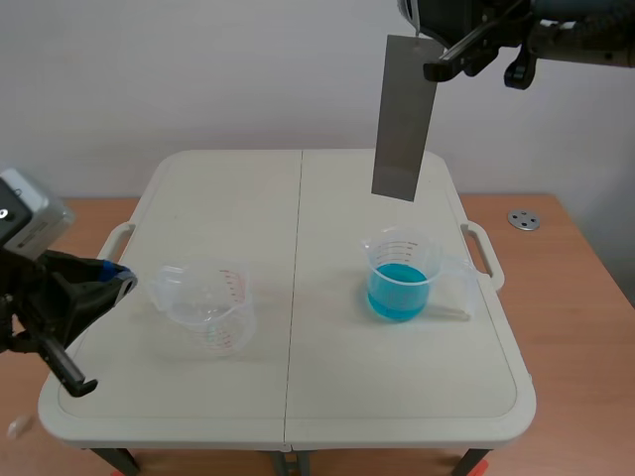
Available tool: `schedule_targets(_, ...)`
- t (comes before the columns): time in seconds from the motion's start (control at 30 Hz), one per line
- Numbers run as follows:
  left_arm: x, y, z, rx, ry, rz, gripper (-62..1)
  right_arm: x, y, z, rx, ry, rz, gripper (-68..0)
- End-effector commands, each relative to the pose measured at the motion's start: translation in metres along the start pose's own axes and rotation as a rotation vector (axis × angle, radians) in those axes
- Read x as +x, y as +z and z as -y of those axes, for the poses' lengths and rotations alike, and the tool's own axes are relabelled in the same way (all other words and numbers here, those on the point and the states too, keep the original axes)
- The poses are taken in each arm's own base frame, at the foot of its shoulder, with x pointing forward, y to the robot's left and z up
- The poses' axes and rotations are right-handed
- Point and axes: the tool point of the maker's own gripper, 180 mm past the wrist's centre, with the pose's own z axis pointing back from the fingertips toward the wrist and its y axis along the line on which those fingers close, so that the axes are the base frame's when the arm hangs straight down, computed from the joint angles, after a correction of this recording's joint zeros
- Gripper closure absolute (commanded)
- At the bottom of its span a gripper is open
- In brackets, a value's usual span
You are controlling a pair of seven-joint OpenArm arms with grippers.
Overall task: Hold the metal plate by the orange handle, dip it into the blue solution, take it out and point at it, then put the plate back in the beaker on the left.
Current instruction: 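Raise the plate and point at it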
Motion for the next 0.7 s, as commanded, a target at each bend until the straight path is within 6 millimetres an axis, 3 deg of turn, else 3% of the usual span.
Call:
schedule_targets(0.0, -0.005, 0.009, -0.002, 0.023, 0.022, -0.004, -1.8, 0.023, -0.002, -0.002, 0.018, 0.038, 0.062, -1.3)
schedule_targets(0.43, -0.099, 0.103, 0.011, 0.117, 0.150, -0.264, -1.9, 0.056, -0.030, -0.036, 0.129, 0.065, 0.135, -1.3)
schedule_targets(0.67, -0.141, 0.140, 0.048, 0.154, 0.264, -0.398, -1.8, 0.073, -0.047, -0.067, 0.210, 0.065, 0.168, -1.3)
